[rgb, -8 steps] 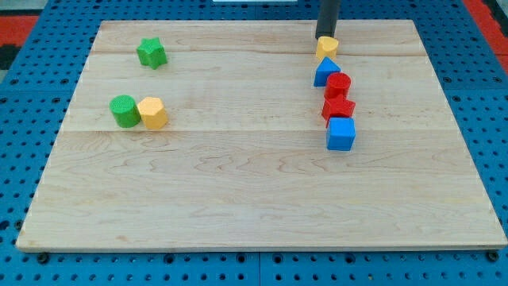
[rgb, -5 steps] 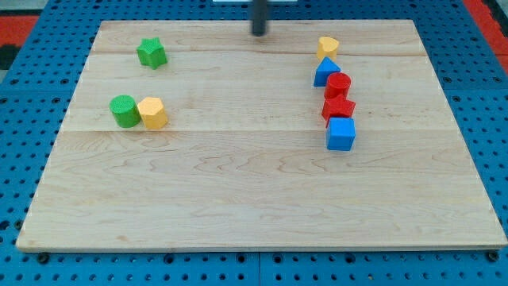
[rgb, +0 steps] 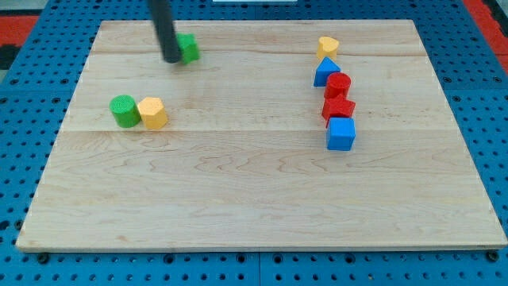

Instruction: Place the green star above the yellow heart

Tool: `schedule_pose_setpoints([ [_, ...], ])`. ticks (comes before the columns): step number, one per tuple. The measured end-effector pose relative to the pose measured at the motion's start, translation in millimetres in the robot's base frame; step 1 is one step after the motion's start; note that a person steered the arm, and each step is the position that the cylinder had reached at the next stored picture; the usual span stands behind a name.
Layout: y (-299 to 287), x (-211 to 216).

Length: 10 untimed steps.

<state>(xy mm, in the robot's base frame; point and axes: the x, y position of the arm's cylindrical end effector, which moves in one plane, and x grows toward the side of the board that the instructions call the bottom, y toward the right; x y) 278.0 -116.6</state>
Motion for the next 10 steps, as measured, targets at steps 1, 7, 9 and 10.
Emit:
schedule_pose_setpoints([
  [1, -27, -29],
  [7, 139, -68],
  [9, 126, -52],
  [10, 154, -50],
])
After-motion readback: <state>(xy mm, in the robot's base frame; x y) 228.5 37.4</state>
